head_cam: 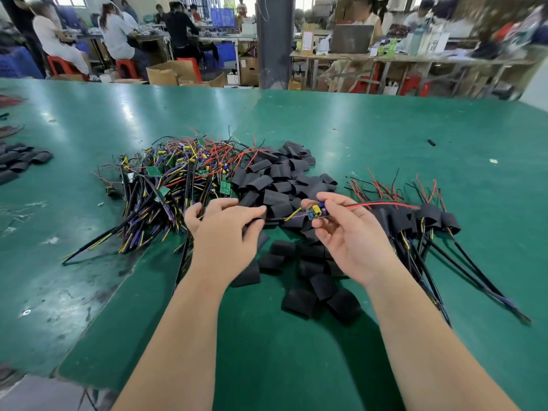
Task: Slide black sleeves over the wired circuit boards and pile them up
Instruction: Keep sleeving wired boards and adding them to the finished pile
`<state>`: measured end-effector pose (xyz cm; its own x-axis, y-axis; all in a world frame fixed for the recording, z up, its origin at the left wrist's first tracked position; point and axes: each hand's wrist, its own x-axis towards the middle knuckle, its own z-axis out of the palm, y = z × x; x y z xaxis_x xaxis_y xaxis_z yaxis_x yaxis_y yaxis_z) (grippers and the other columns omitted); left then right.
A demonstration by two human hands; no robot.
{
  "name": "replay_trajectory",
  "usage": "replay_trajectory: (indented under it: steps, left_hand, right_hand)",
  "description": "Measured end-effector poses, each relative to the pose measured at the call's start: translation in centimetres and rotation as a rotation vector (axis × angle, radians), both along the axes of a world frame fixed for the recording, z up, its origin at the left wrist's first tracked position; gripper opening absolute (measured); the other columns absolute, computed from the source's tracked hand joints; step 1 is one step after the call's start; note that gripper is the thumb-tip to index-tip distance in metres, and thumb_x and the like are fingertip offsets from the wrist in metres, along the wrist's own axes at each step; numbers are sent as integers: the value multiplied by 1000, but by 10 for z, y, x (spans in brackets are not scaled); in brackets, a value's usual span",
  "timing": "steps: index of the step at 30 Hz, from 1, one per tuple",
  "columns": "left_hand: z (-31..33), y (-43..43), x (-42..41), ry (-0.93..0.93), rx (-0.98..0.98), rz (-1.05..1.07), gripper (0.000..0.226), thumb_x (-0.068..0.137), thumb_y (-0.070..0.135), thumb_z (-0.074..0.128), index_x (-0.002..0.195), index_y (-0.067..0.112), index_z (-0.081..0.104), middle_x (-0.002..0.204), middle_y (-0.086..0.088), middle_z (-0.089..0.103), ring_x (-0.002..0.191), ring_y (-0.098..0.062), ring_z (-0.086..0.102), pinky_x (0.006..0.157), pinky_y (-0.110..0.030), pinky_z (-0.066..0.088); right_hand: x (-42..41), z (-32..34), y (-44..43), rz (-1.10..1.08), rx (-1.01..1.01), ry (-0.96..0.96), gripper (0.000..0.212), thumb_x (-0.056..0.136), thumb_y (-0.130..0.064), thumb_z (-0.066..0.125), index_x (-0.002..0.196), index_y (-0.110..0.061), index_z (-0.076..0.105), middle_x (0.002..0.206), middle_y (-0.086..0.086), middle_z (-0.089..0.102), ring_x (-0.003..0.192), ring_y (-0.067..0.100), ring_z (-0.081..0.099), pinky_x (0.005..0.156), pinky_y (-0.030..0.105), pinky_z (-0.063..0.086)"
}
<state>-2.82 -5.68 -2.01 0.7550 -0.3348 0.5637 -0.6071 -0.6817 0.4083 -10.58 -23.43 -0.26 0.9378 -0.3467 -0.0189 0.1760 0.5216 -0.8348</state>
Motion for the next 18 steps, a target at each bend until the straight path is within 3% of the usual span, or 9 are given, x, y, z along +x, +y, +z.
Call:
replay_trajectory:
  steps: [4,8,10,14,18]
  left_hand:
    - [2,-15,-12,-45,3,-202,30,86,32,59,113,26,71,99,10,72,103,-12,62,94,-36,22]
    - [4,-16,-10,48,-137,-346,25,90,21,61,111,14,72,75,-1,67,70,-19,61,71,-34,44]
    - [3,-14,-9,134,-197,-384,20,87,16,67,105,13,74,73,0,64,68,-13,58,65,-25,45]
    - [0,-13,-6,293,-247,-399,17,79,16,76,95,19,78,75,15,65,73,-1,60,69,-13,43]
    - [-3,-13,-2,314,-303,-321,10,74,19,81,82,22,77,72,16,65,66,2,58,64,-10,41]
  right_hand:
    - [3,-3,11,31,-44,7,16,98,-4,46,95,-12,60,92,11,74,55,10,59,54,17,49]
    - [-1,-4,13,46,-125,-28,15,97,-3,48,95,-9,62,94,10,73,60,12,59,57,19,49]
    - [-3,-4,12,57,-200,-52,19,95,0,50,93,-9,66,89,7,71,63,13,58,60,19,49]
    - [-3,-9,11,56,-328,-55,25,92,4,53,97,-13,71,78,2,68,67,13,57,64,19,48]
    - [-2,-9,1,134,-174,-75,43,84,22,47,111,-7,63,86,13,71,69,17,65,65,21,52]
